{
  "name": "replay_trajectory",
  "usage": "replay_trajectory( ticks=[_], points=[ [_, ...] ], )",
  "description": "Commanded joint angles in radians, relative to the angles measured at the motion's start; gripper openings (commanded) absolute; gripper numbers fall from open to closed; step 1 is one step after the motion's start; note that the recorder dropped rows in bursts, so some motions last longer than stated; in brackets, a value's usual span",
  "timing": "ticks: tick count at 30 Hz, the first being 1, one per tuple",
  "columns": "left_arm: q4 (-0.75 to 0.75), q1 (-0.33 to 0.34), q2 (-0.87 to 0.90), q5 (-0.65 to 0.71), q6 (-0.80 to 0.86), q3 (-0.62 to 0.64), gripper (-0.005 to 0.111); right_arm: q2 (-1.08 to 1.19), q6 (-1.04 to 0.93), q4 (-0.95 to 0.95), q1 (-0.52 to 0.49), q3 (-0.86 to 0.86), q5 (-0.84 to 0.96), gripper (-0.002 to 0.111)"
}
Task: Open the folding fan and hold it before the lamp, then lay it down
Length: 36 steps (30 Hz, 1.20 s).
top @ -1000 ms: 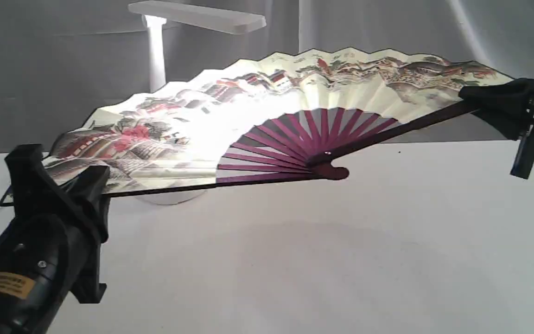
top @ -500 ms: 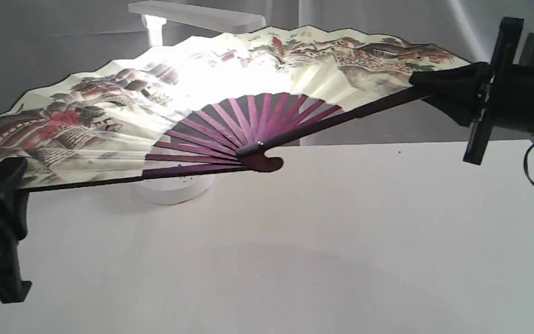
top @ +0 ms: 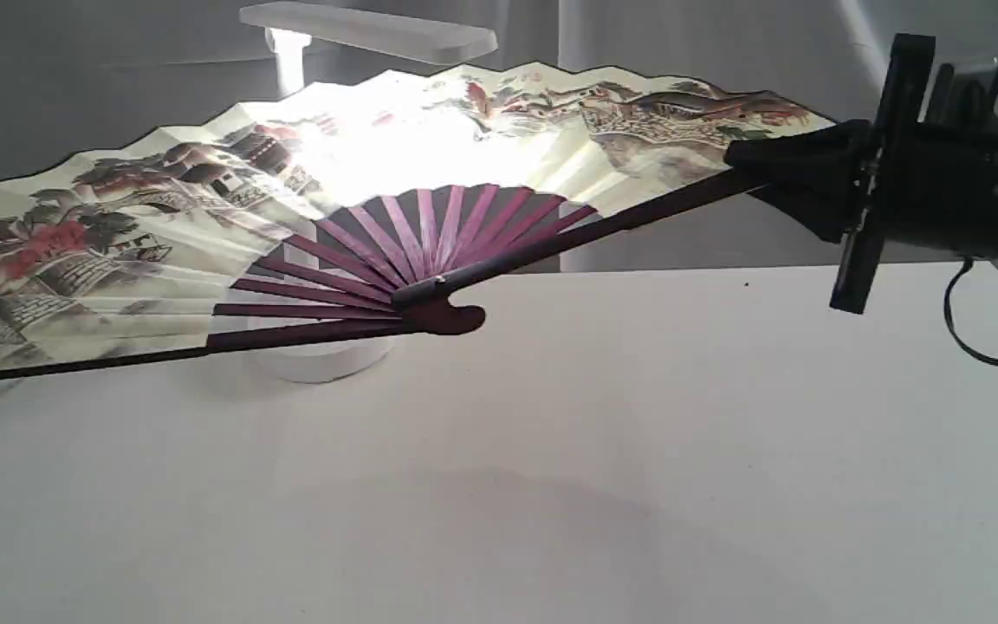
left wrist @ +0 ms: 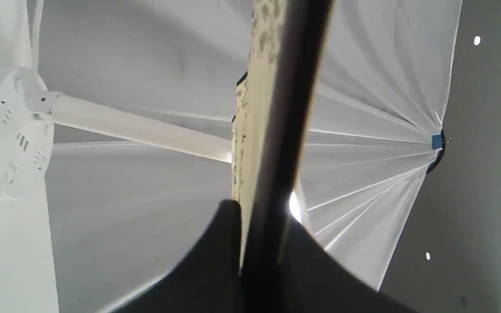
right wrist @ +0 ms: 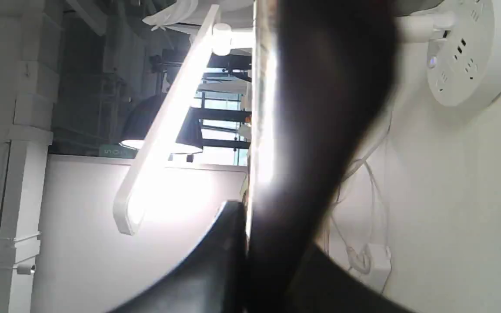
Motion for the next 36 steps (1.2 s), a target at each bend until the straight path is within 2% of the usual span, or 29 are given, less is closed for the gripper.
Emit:
replay_trajectory(
  ticks=[1,10,36],
  points=[
    [-0.198,0.028,-0.053,-0.124,0.014,0.01,0.0,-0.005,-0.033,0.015,-0.032,0.002,-0.084,0.0],
    [-0.256,0.028,-0.115,-0.049,0.072,0.017,0.0,-0.005,-0.033,0.015,-0.032,0.002,-0.084,0.0],
    [-0.256,0.028,-0.117,-0.049,0.103,0.017,0.0,-0.005,-0.033,0.015,-0.032,0.002,-0.084,0.0]
  ],
)
